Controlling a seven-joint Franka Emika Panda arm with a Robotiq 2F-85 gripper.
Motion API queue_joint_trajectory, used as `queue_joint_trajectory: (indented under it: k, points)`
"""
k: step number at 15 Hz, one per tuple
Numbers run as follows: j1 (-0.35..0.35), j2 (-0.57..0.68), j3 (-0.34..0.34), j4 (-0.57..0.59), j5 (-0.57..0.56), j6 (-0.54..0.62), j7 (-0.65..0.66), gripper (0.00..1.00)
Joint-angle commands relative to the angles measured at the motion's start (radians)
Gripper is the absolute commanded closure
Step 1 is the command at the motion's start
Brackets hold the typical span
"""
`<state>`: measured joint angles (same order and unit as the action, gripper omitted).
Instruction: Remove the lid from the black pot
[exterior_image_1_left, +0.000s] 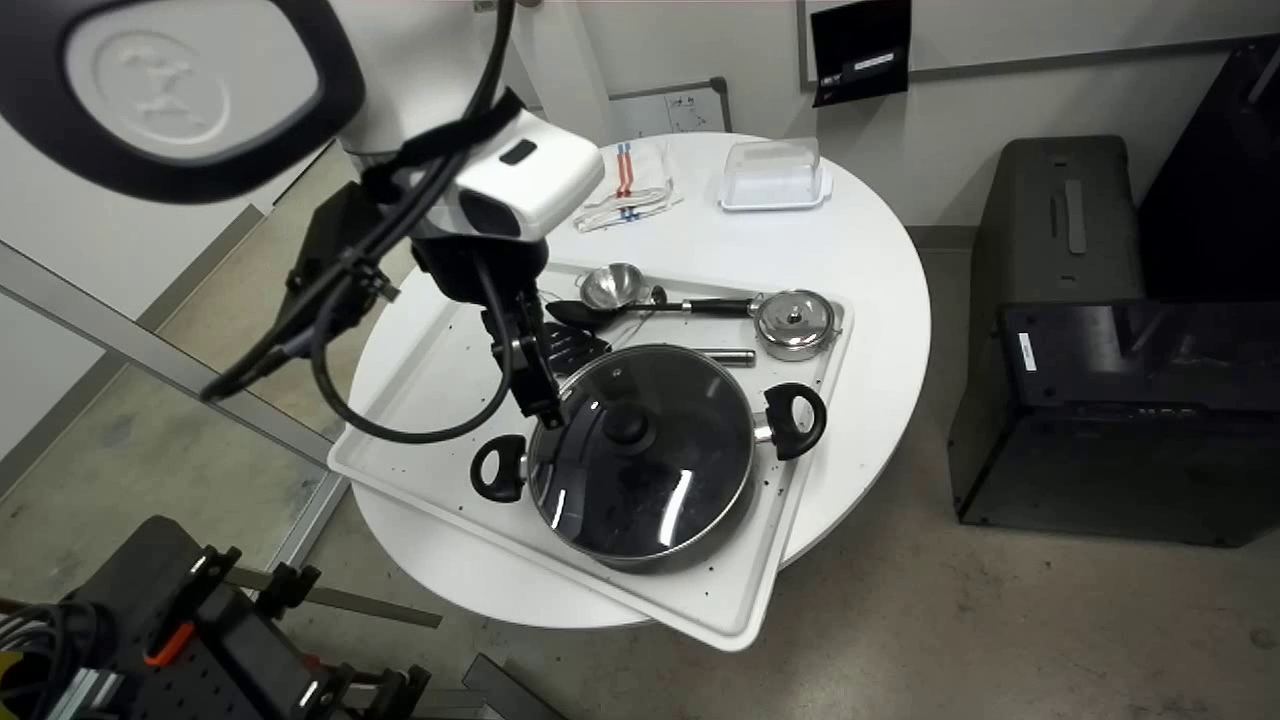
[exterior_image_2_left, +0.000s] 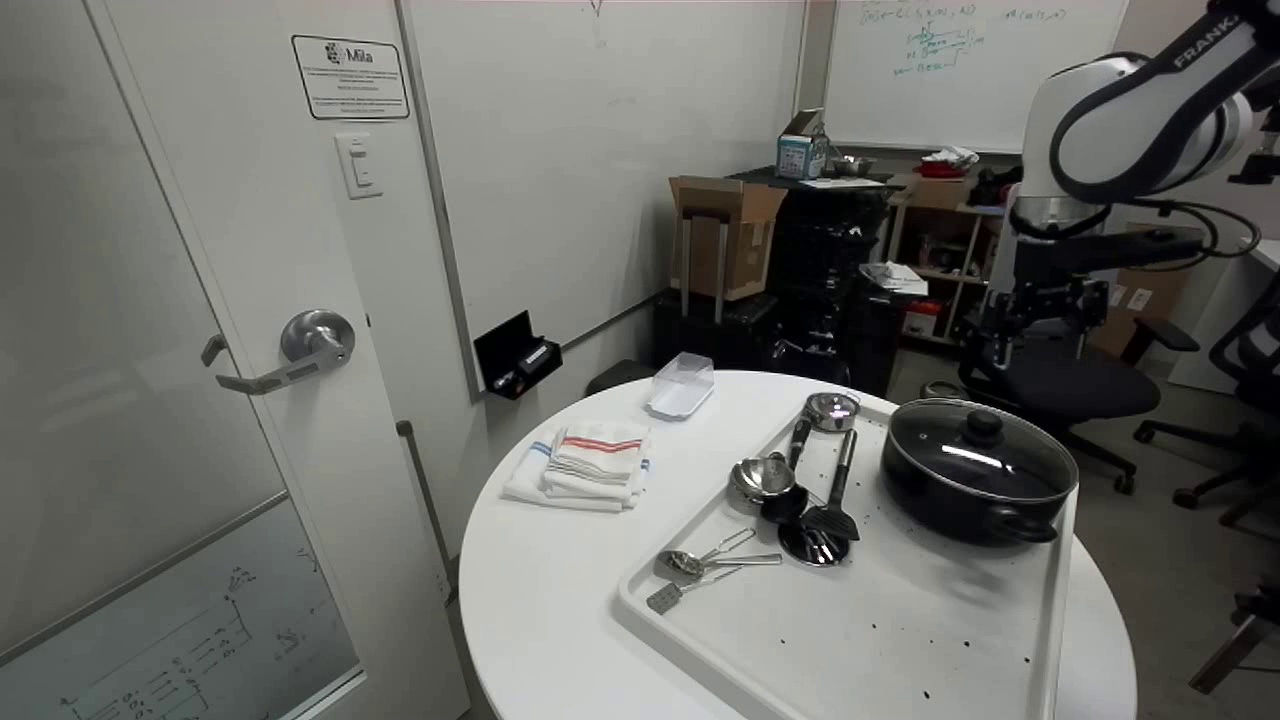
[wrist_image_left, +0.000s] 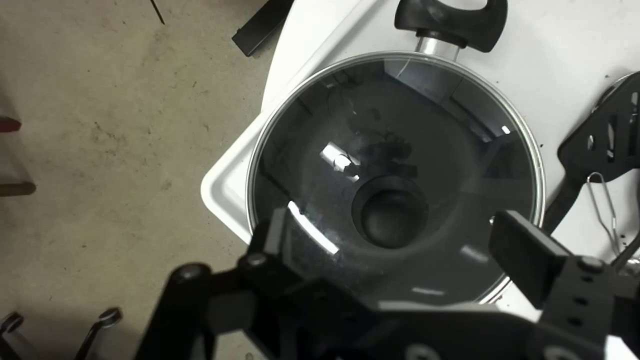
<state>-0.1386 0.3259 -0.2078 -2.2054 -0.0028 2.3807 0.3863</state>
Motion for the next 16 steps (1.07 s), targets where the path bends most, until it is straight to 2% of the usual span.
queue_joint_trajectory:
  k: [1,8,16]
  points:
    - [0.016,0.077,-0.018,0.018,0.003,0.086,0.062,0.00]
    - [0.026,0.175,-0.031,0.026,0.022,0.201,0.094,0.00]
    - [0.033,0.270,-0.026,0.101,0.058,0.238,0.101,0.00]
